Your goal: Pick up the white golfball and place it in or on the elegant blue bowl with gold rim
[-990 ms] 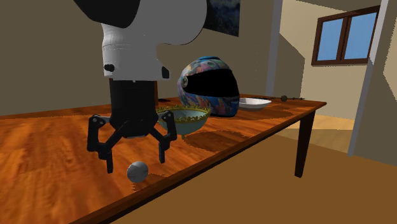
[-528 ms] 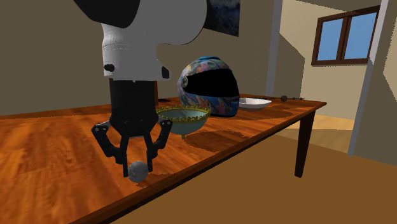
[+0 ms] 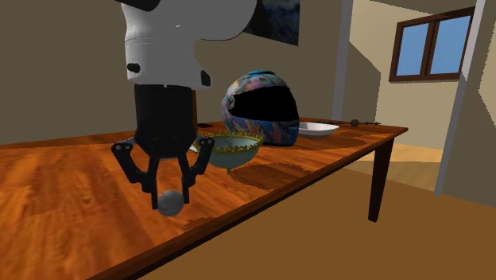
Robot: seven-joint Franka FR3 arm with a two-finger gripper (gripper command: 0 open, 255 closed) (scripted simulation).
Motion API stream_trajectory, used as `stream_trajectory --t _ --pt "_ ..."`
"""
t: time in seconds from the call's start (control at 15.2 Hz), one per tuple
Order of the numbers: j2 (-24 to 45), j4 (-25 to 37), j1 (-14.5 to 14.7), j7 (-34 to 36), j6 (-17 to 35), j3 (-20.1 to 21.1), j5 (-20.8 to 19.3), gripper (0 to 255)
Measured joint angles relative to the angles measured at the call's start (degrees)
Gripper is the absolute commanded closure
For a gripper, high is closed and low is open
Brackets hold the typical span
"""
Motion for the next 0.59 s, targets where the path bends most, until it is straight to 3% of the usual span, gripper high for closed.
stream_trajectory --t 0.59 --pt "-2.82 4.43 -0.24 -0.56 -6.92 -0.29 1.26 255"
